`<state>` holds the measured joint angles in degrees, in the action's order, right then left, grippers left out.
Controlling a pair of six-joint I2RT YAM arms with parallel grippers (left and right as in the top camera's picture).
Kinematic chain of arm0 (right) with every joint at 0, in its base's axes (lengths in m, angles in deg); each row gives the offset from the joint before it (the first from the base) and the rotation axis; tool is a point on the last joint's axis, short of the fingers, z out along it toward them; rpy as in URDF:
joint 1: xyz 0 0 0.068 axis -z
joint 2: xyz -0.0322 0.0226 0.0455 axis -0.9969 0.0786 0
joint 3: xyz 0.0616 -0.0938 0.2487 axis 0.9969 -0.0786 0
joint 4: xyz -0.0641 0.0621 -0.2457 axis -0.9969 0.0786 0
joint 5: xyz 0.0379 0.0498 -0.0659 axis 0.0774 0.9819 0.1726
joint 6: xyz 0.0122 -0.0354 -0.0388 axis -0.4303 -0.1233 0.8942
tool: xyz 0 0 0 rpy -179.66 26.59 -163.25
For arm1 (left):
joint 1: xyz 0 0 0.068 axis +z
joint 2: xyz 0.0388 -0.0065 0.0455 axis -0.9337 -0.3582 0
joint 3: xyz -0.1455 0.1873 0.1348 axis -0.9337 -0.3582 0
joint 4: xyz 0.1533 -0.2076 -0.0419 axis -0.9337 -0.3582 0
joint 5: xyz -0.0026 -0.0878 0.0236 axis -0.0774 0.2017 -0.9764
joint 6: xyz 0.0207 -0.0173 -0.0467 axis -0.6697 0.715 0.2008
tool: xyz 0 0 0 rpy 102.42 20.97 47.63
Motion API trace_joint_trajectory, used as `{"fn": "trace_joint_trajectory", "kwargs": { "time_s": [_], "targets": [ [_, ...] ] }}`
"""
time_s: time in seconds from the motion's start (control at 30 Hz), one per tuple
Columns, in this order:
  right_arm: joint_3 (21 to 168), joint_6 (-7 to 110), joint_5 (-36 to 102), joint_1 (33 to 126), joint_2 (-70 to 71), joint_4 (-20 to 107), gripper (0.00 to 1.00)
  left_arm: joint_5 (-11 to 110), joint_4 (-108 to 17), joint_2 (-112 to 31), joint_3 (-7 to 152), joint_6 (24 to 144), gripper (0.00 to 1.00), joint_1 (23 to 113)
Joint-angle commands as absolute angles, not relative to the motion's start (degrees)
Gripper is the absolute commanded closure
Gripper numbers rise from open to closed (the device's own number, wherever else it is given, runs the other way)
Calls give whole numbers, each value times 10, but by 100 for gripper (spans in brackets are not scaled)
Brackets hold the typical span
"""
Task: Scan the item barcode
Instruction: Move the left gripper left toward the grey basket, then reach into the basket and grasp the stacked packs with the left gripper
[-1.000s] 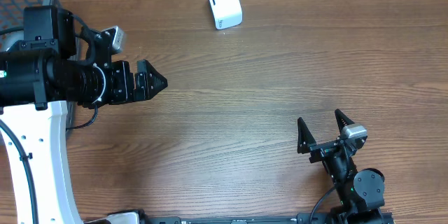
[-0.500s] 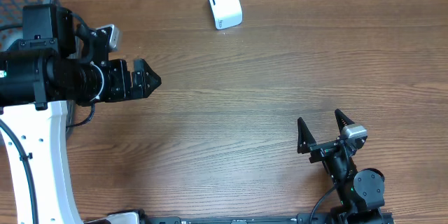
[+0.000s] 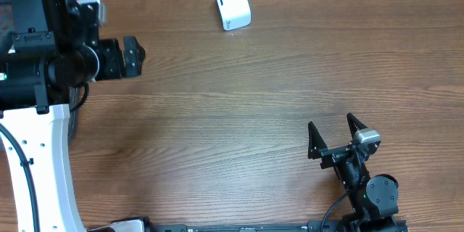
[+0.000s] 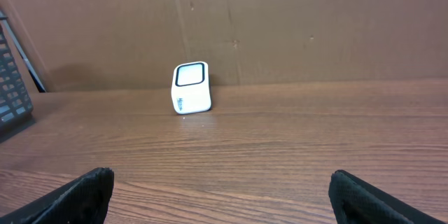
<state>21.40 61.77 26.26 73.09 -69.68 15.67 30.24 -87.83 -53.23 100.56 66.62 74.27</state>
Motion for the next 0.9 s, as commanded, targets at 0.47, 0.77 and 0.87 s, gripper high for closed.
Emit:
{"fn": "trace_joint_trajectory", "kwargs": {
  "time_s": [0.47,0.77,0.87],
  "targets": [
    [208,617,264,734,-702,153,0,185,-633,-538,1015,643,0,931],
    [208,617,264,734,-702,153,0,249,-656,-611,1015,610,0,1048],
    [208,617,264,734,-702,154,0,296,-679,-656,1015,603,0,1082]
  ]
}}
